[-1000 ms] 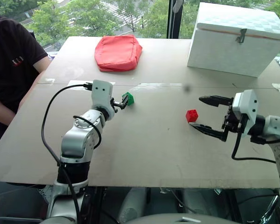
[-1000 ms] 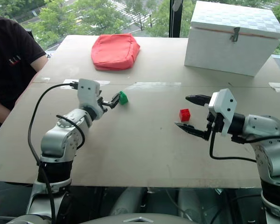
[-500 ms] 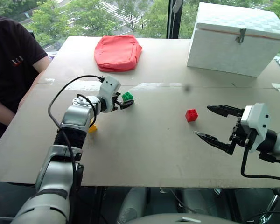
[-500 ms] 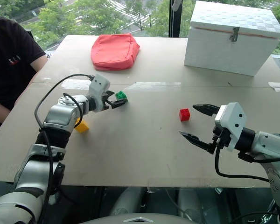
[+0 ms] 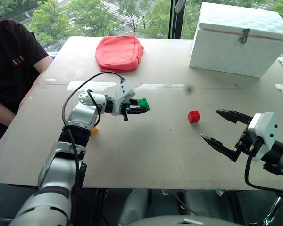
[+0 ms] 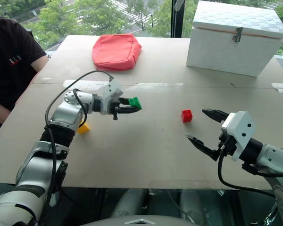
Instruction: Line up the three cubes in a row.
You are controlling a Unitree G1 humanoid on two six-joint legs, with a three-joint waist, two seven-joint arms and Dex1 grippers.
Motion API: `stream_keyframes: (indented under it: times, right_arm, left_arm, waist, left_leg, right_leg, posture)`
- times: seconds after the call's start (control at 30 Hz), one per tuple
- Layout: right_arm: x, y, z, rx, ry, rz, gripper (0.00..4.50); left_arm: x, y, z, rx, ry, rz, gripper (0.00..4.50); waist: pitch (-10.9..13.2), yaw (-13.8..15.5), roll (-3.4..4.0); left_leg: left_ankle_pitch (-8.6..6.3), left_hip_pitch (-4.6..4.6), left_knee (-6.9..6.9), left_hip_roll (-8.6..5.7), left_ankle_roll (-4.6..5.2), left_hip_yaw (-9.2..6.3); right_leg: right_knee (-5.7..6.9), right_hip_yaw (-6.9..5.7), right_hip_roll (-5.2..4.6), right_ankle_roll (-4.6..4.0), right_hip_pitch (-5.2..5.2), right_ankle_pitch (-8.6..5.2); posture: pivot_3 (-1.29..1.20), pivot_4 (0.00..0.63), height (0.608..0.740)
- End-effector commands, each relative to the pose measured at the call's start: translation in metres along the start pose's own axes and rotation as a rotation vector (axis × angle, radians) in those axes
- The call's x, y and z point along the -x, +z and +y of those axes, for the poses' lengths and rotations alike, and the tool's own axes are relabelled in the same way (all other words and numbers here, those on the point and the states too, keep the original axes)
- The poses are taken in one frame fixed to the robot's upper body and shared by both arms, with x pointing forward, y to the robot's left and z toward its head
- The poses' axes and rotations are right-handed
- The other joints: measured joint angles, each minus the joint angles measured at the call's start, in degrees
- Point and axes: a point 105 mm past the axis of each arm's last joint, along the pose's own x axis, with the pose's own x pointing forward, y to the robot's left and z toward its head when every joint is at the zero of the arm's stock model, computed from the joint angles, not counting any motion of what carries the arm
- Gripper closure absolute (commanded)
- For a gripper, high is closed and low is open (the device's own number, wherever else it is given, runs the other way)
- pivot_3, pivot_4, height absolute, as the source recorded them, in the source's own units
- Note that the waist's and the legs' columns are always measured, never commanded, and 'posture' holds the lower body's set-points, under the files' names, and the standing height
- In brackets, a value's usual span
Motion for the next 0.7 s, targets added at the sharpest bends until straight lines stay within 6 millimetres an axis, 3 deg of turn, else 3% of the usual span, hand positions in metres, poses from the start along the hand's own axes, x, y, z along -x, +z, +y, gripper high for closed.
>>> stream_keyframes:
  times: [0.03,0.13,0.3,0.7]
  right_arm:
    - [0.006,0.006,-0.005,0.029,-0.026,-0.019,0.00]
    - [0.009,0.000,-0.001,0.037,-0.016,0.013,0.00]
    - [0.014,-0.002,0.002,0.013,-0.030,0.018,0.00]
    - [0.025,-0.012,0.007,-0.032,-0.028,0.061,0.00]
  left_arm:
    - [-0.023,0.013,-0.016,-0.078,-0.096,-0.016,3.20]
    - [-0.039,0.009,-0.019,-0.095,-0.107,0.016,3.20]
    - [-0.046,0.002,-0.027,-0.124,-0.159,0.058,3.20]
    - [-0.062,0.004,-0.016,-0.133,-0.125,0.064,3.20]
  waist:
    - [0.00,0.05,-0.01]
    - [0.00,-0.03,-0.02]
    - [0.01,-0.58,-0.01]
    - [0.00,0.01,-0.02]
  left_leg:
    - [0.00,-0.01,0.05,0.00,0.00,0.00]
    - [-0.01,-0.02,0.12,0.00,0.01,0.01]
    - [-0.01,-0.01,0.10,0.08,0.01,0.01]
    - [-0.01,-0.04,0.19,0.07,0.02,0.01]
  right_leg:
    - [0.00,-0.02,0.01,0.01,0.02,0.00]
    - [0.01,-0.03,0.02,0.03,0.04,-0.01]
    - [0.04,-0.02,0.10,0.02,0.01,-0.01]
    - [0.04,-0.07,0.09,0.19,0.04,-0.10]
  posture:
    - [0.00,0.150,0.740]
    - [0.00,0.150,0.740]
    - [0.00,0.150,0.740]
    - [0.00,0.150,0.740]
